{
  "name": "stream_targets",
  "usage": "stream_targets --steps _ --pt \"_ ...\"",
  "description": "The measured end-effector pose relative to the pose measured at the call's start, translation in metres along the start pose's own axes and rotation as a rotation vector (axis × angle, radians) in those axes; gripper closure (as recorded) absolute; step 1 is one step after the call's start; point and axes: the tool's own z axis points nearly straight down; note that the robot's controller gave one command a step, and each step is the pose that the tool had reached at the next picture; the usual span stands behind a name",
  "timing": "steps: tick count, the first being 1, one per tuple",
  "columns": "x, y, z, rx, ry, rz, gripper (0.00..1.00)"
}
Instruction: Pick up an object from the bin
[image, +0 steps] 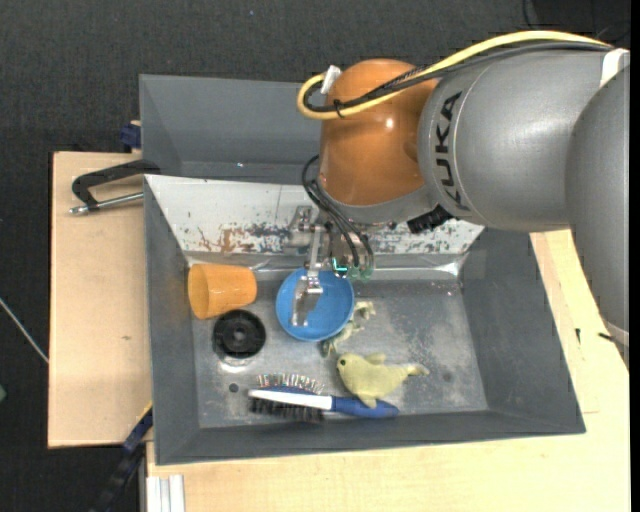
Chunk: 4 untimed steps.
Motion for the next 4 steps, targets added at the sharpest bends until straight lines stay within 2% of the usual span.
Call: stream_targets --steps 1,2,3,4 --pt "-0.004 0.029 0.074 0.000 -0.018 -0.315 0.00" --pt "0.002 0.053 0.096 0.001 -0.023 -0.553 0.00" --pt "0.003 0.053 0.099 0.000 -0.018 -0.555 1.00" --pt "0.017 0.048 -0.052 0.002 -0.024 -0.646 1.00"
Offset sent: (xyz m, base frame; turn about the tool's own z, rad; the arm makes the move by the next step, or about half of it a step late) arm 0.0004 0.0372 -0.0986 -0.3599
